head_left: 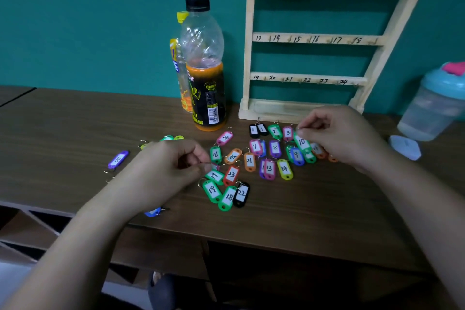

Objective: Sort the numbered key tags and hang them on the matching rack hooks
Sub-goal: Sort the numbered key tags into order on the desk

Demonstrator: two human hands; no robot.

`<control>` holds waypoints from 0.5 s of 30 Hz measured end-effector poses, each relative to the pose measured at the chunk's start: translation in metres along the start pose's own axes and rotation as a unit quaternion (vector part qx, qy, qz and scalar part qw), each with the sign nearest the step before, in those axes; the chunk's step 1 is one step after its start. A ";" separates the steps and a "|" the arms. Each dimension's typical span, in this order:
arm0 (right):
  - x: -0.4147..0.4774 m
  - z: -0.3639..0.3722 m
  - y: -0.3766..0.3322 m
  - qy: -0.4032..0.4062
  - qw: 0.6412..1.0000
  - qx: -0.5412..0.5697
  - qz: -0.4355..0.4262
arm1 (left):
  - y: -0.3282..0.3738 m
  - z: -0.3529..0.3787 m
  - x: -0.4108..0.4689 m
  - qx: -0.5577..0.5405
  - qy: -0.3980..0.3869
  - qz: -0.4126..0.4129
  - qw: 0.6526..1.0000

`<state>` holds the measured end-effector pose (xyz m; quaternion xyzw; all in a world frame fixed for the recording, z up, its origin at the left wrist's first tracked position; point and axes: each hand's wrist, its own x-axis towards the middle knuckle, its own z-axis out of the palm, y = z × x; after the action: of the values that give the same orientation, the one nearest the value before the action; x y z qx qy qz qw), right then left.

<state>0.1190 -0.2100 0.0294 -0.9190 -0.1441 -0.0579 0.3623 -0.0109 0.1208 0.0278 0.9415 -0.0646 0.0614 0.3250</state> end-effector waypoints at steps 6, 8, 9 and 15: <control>-0.001 0.001 0.022 0.012 0.999 -0.034 0.026 | 0.002 0.007 0.004 0.006 -0.011 -0.002 1.000; -0.002 0.002 0.022 0.010 0.999 -0.040 0.029 | 0.002 0.008 0.006 0.005 -0.011 0.000 1.000; -0.003 0.003 0.022 0.008 0.999 -0.041 0.030 | 0.002 0.009 0.006 0.006 -0.011 0.001 1.000; -0.007 0.002 0.016 0.015 0.998 -0.059 0.032 | 0.000 0.003 0.007 0.021 -0.003 -0.011 1.000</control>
<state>0.1173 -0.2211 0.0160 -0.9421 -0.1049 -0.0686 0.3109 -0.0041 0.1189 0.0265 0.9489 -0.0543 0.0561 0.3057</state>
